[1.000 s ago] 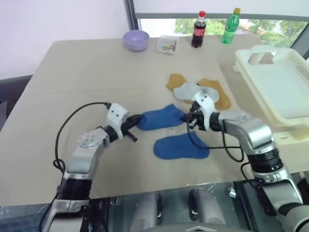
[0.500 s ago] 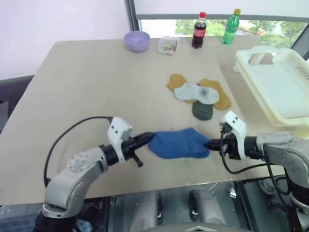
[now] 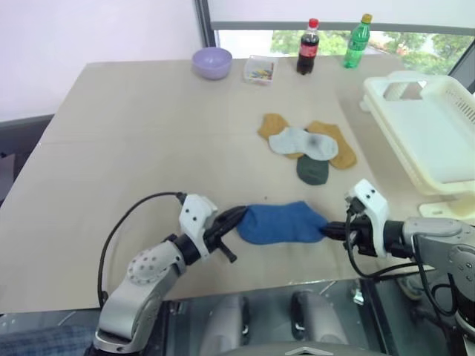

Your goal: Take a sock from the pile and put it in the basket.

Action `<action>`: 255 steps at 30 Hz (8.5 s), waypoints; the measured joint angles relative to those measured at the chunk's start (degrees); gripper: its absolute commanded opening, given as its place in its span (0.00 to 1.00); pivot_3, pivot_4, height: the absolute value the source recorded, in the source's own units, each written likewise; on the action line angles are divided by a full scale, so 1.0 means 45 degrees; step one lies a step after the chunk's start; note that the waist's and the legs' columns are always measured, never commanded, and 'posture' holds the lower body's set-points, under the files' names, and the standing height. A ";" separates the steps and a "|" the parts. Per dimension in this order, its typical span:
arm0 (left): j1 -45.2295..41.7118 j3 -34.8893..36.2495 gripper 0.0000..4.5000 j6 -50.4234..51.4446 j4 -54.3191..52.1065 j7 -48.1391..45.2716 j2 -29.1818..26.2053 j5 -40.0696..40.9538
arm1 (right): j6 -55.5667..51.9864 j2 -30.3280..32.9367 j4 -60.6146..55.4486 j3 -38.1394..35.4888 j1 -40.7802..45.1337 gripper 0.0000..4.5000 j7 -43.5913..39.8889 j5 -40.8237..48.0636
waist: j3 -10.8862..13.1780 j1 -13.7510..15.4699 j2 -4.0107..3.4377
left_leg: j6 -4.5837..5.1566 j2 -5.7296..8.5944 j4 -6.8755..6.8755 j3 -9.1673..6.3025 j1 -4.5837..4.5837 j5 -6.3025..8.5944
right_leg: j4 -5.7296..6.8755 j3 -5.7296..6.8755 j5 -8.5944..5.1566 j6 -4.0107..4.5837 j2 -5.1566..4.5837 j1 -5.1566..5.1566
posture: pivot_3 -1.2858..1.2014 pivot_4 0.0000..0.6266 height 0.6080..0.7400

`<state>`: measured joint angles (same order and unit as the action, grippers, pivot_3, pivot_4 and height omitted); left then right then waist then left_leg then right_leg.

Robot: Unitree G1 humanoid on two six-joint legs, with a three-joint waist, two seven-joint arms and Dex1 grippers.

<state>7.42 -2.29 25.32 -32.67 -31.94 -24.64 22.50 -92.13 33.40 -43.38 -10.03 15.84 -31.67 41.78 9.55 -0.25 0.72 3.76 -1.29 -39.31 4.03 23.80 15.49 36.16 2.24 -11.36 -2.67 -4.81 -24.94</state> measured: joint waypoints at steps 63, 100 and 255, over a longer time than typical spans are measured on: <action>-0.2028 -0.0858 0.99 -0.1579 0.3956 -0.1220 -0.0257 -0.1439 | 1.3103 0.1697 0.6825 0.5804 0.1199 0.52 -0.5631 -0.7119 | -0.0070 0.0273 0.0013 | 0.0000 -0.0007 -0.0016 -0.0006 -0.0037 -0.0002 | -0.0028 0.0022 0.0006 0.0001 0.0004 0.0062 | 0.52 0.24 0.95; -0.4530 0.0947 0.99 0.7016 0.4046 -0.1125 0.0245 0.4429 | 1.2596 0.0792 0.5642 0.6425 0.0514 0.52 -0.3433 -0.7053 | -0.0146 0.0216 0.0082 | 0.0000 -0.0001 -0.0029 -0.0008 -0.0086 -0.0003 | -0.0025 0.0013 0.0002 -0.0011 0.0020 0.0121 | 0.52 0.24 0.95; -0.7123 0.0389 0.99 0.7996 0.8625 -0.4541 0.3324 0.6777 | 1.1094 0.0454 0.4583 0.6176 0.0431 0.52 -0.2477 -0.7435 | -0.0153 0.0221 0.0091 | 0.0008 0.0011 0.0028 -0.0059 0.0006 0.0004 | -0.0091 0.0068 -0.0002 0.0000 -0.0007 0.0047 | 0.52 0.24 0.95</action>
<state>-24.64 -0.54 61.30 6.15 -52.38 -9.69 53.00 -42.21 35.44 -22.75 17.76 17.78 -42.82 8.32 8.87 0.75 1.13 3.79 -1.24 -39.18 3.76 23.83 15.51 35.75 2.55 -11.37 -2.67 -4.85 -24.72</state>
